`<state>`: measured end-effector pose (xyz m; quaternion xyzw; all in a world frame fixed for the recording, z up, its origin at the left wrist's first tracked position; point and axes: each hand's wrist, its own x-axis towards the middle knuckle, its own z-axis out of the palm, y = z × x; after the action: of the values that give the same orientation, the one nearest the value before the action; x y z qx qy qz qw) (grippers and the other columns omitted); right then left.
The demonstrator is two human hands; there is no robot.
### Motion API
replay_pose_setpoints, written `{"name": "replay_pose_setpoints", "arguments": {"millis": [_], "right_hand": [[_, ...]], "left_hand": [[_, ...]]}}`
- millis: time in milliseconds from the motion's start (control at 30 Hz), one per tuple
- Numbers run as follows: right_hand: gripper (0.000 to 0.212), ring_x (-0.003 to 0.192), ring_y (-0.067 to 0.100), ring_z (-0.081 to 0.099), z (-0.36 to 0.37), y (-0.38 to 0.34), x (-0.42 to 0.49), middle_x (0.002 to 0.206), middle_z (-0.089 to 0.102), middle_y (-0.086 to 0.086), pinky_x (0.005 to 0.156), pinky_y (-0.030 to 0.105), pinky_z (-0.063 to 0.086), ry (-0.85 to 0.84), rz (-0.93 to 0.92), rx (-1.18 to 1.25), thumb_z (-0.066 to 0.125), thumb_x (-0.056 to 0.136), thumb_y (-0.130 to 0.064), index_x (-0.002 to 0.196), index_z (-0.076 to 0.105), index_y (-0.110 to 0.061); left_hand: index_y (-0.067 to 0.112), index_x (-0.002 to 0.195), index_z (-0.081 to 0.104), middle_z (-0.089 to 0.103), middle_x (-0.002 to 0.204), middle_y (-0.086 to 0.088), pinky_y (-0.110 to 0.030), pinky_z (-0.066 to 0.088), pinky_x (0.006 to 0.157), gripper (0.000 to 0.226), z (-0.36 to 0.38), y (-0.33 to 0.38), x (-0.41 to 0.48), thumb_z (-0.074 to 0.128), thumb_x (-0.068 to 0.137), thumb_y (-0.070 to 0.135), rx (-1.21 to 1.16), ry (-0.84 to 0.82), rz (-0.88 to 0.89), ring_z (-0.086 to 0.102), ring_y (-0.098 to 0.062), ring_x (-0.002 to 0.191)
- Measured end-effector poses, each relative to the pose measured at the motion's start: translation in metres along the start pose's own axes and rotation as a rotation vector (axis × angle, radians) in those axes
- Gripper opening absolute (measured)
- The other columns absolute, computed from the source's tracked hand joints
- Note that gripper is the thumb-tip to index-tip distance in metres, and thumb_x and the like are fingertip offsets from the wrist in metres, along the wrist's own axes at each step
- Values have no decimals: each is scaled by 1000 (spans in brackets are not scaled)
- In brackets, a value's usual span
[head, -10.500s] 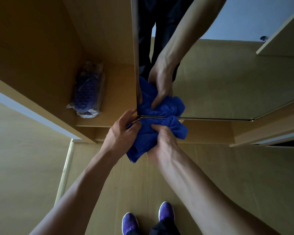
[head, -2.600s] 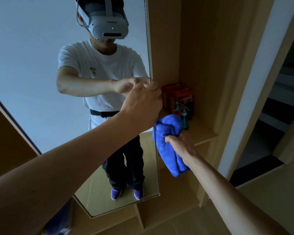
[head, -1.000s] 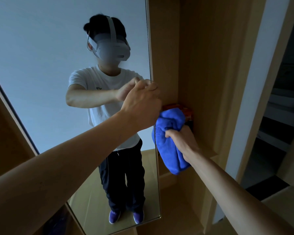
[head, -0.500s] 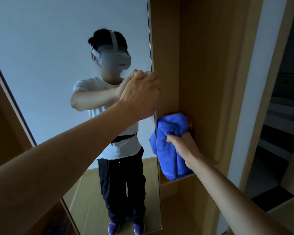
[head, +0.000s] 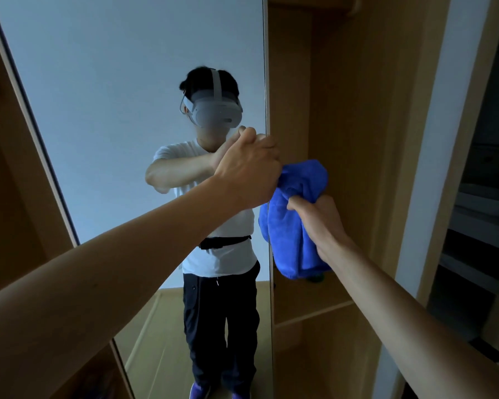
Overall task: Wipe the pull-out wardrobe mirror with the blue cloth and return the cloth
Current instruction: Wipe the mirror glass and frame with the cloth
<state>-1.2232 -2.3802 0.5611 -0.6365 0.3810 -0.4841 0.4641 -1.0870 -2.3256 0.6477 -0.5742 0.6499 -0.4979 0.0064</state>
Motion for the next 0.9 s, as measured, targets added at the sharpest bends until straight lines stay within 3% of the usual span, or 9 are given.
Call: {"name": "replay_pose_setpoints", "arguments": {"millis": [133, 200, 300, 400, 533, 700, 900], "right_hand": [[31, 36, 0, 45, -1, -24, 7, 35, 40, -16, 52, 29, 34, 23, -98, 59, 65, 83, -21, 60, 44, -22], [26, 41, 0, 49, -2, -26, 8, 39, 42, -16, 53, 29, 36, 16, -95, 50, 63, 81, -21, 61, 47, -19], [20, 59, 14, 58, -3, -15, 6, 53, 50, -7, 57, 31, 41, -18, -69, 2, 62, 80, -25, 65, 54, -15], [19, 62, 19, 57, -3, 4, 1, 62, 50, 2, 57, 32, 41, -73, 8, -71, 62, 83, -23, 70, 54, -11], [23, 58, 16, 60, -2, 15, -4, 59, 53, -1, 53, 30, 42, -67, 73, -136, 62, 84, -29, 71, 57, -12], [30, 61, 19, 63, -3, -23, 0, 62, 57, 0, 55, 31, 44, -18, 8, -93, 60, 74, -38, 76, 63, -9], [17, 62, 18, 59, -6, -76, 16, 64, 55, 1, 54, 29, 43, 35, -139, 40, 64, 81, -24, 73, 55, -12]], "left_hand": [[24, 91, 62, 42, 92, 6, -36, 24, 84, 30, -13, -22, 13, 33, 94, 26, 71, 59, 11, 47, -15, 110], [25, 90, 63, 46, 93, 7, -38, 25, 83, 27, -22, -29, 20, 37, 91, 23, 105, 77, 27, 47, -16, 113], [24, 96, 65, 58, 110, 4, -40, 31, 88, 27, -33, -40, 28, 39, 93, 24, 131, 68, 22, 48, -19, 119], [23, 106, 66, 58, 123, 1, -41, 34, 95, 29, -39, -45, 31, 39, 95, 26, 75, 27, -17, 48, -20, 120], [23, 105, 64, 58, 115, 4, -40, 31, 88, 30, -36, -43, 28, 36, 93, 20, 195, 51, 33, 43, -18, 129], [23, 108, 64, 58, 115, 6, -40, 31, 89, 30, -40, -46, 27, 39, 92, 18, 181, 53, 31, 42, -16, 131], [24, 103, 64, 60, 106, 10, -37, 30, 87, 26, -45, -50, 30, 39, 93, 23, 187, 59, 45, 48, -12, 119]]}}
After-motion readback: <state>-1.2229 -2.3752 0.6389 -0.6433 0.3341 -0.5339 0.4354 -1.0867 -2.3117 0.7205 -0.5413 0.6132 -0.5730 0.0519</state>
